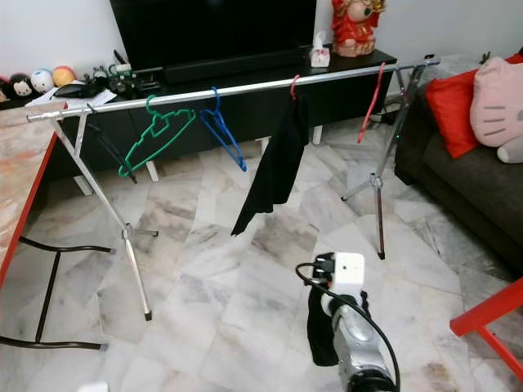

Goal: Hang hanger

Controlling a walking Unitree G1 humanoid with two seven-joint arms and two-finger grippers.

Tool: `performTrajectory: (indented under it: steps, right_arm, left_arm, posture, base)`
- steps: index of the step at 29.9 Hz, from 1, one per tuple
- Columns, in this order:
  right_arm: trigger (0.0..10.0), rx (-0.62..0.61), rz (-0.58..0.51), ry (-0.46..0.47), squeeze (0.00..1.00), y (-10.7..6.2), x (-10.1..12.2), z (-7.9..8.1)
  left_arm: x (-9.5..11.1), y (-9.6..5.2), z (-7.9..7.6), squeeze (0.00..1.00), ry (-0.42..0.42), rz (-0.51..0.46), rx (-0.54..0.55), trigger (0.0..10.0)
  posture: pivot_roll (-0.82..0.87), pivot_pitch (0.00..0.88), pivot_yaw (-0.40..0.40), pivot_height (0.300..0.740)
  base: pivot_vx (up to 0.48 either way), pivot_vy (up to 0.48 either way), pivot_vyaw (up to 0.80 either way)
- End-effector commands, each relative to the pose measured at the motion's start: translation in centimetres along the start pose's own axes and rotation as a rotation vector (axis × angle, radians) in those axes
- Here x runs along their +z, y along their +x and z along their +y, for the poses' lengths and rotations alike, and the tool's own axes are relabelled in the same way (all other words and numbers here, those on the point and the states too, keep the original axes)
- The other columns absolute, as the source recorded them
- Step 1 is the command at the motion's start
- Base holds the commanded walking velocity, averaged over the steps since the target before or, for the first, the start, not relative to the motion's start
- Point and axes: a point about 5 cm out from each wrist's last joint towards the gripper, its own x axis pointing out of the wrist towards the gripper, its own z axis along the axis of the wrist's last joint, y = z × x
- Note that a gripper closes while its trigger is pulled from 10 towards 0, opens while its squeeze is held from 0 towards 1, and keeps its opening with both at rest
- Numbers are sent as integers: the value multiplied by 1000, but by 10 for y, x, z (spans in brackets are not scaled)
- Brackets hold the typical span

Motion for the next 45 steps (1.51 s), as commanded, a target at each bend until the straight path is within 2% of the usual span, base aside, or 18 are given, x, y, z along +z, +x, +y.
performTrajectory:
  steps: [1,15,22,28,30,32,33,34,35,36,39,41,45]
  right_arm:
    - [10000,-10,-27,-5,0,2,8,-4]
    - [10000,27,-32,-15,0,10,15,11]
    - [10000,24,-31,-15,0,12,17,11]
    - [10000,25,-29,-13,0,12,16,11]
    - [10000,22,61,-17,0,8,0,8]
    - [10000,22,71,-17,0,7,-2,8]
    - [10000,20,88,-18,0,7,-5,7]
    - [10000,8,131,-13,0,4,-13,6]
    - [10000,8,131,-13,0,4,-13,6]
    - [10000,2,168,-11,0,1,-20,5]
    - [10000,3,199,-23,0,-2,-26,5]
    - [10000,-14,249,-30,0,-7,-37,1]
    - [10000,-30,294,-43,0,-12,-44,-4]
  left_arm:
    - [-3,-1,-3,0,-17,9,1,10000]
    - [10,3,-7,0,-27,-45,2,10000]
    - [20,5,-8,0,-42,-84,2,10000]
    - [25,5,-6,0,-47,-116,12,10000]
    - [74,3,-7,0,-30,-402,5,10000]
    - [79,2,-7,0,-28,-434,5,10000]
    - [88,0,-8,0,-16,-482,-5,10000]
    - [111,-8,-10,0,4,-603,-23,10000]
    - [111,-8,-10,0,4,-603,-23,10000]
    - [125,-15,-12,0,6,-681,-35,10000]
    - [135,-21,-14,0,1,-729,-49,10000]
    - [150,-34,-21,0,7,-807,-81,10000]
    - [159,-46,-25,0,-23,-850,-89,10000]
  posture:
    - [-163,0,60,740]
    - [-158,0,56,740]
    - [-157,0,56,740]
    - [-158,0,56,740]
    - [-150,0,52,740]
    - [-150,0,52,740]
    - [-139,0,47,740]
    - [-144,0,48,740]
    - [-144,0,48,740]
    - [-145,0,49,740]
    - [-142,0,49,740]
    - [-140,0,49,740]
    - [-140,0,46,740]
  base:
    - [0,-322,0]
    - [0,-373,0]
    - [0,-356,0]
    - [0,0,0]
    - [0,0,0]
    - [0,0,0]
    - [0,0,0]
    - [0,0,0]
    - [0,0,0]
    - [0,0,0]
    - [0,0,0]
    - [0,0,0]
    - [0,0,0]
